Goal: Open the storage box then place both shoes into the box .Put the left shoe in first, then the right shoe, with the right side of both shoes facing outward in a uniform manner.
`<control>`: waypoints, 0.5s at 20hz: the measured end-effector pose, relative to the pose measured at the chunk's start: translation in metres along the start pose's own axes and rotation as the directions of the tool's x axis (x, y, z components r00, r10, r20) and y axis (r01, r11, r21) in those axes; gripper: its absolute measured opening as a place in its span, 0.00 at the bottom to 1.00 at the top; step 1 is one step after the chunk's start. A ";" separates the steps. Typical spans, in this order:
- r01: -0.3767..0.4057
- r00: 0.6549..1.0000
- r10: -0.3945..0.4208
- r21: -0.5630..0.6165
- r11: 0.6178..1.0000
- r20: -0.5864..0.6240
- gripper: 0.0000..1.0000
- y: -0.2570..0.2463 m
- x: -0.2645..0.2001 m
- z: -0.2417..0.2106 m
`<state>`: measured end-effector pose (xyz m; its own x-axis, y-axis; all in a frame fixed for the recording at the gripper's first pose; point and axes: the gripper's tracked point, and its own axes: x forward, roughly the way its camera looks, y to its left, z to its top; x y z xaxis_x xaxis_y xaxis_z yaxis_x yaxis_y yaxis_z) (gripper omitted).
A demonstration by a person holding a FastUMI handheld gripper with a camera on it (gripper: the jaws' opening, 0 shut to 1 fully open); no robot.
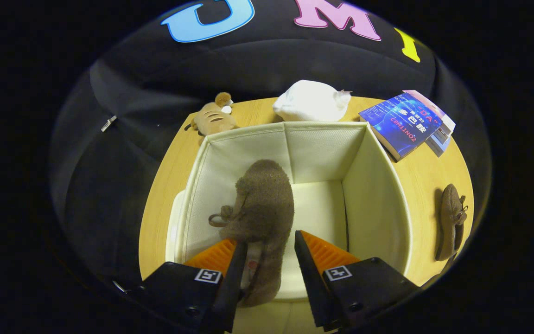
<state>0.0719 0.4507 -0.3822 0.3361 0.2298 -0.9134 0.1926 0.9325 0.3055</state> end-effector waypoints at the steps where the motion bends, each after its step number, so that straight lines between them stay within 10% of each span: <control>1: -0.003 1.000 0.003 -0.005 1.000 -0.003 0.69 -0.001 -0.001 -0.001; 10: -0.071 0.997 0.072 -0.040 0.997 0.037 0.94 0.010 -0.020 0.003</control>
<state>0.0698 0.4545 -0.3606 0.3827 0.2862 -0.8784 0.1314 0.9243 0.3584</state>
